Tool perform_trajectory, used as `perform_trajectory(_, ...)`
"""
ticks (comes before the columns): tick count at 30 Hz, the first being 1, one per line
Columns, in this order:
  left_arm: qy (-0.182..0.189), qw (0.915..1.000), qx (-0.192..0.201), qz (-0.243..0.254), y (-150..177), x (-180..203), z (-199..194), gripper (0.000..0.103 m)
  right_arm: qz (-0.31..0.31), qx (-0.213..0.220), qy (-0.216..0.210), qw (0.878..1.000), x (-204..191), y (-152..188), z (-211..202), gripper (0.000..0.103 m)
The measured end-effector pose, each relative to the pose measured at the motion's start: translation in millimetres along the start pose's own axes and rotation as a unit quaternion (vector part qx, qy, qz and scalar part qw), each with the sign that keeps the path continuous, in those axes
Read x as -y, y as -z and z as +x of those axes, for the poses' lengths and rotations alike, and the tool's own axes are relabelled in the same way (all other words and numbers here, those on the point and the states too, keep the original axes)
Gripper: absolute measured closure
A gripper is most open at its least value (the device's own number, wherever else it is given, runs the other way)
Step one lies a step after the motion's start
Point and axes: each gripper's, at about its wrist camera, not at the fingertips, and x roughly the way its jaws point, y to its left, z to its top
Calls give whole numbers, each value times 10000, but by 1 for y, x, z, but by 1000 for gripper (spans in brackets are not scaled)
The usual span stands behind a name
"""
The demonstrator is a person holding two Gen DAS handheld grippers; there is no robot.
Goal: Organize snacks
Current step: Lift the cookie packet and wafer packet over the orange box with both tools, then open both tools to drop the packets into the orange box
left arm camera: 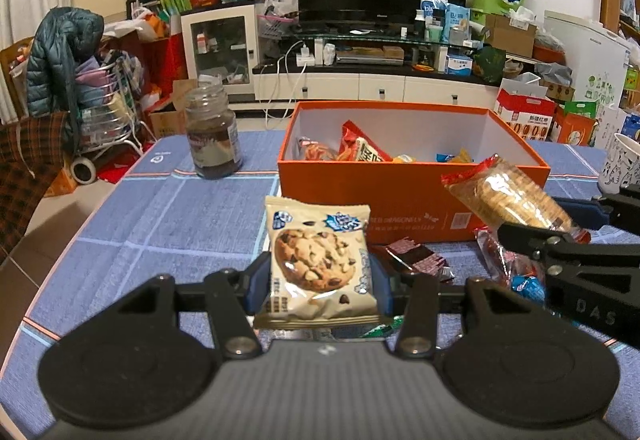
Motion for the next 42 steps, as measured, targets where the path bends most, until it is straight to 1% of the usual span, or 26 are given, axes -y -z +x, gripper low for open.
perform_trajectory(5, -54, 9999, 62, 63, -2, -1, 0, 56, 19, 53, -12, 10000, -2, -3, -3, 79)
perform_trajectory(8, -27, 10000, 81, 0, -6, -4, 0, 56, 45, 74, -13, 10000, -1, -2, -5, 79)
perform_trajectory(13, -89, 9999, 140, 17, -12, -6, 1, 56, 121, 137, -19, 9998, 0, -7, -8, 79)
perform_trajectory(20, -127, 9999, 78, -58, -24, -11, 12, 56, 288, 300, 41, 9991, 11, -26, -10, 79)
perform_trajectory(25, -19, 9999, 47, -161, -50, -20, 26, 56, 623, 288, 280, 9972, 38, -34, -5, 79)
perform_trajectory(27, -48, 9999, 95, -111, -65, -21, 30, 56, 838, 256, 368, 9955, 55, -37, 0, 79)
perform_trajectory(31, -89, 9998, 190, 2, -88, -19, 35, 56, 1070, 275, 499, 9926, 80, -44, 7, 79)
perform_trajectory(34, 11, 9999, 153, -11, -101, -15, 44, 56, 1155, 281, 501, 9917, 91, -51, 16, 79)
perform_trajectory(37, 31, 10000, 93, 17, -111, -6, 61, 56, 1170, 264, 449, 9918, 96, -60, 27, 79)
perform_trajectory(39, 137, 9999, 25, -19, -116, -2, 72, 56, 1150, 249, 425, 9921, 97, -67, 35, 79)
perform_trajectory(42, 185, 9998, -69, -6, -122, 7, 88, 56, 1206, 219, 373, 9918, 101, -75, 50, 79)
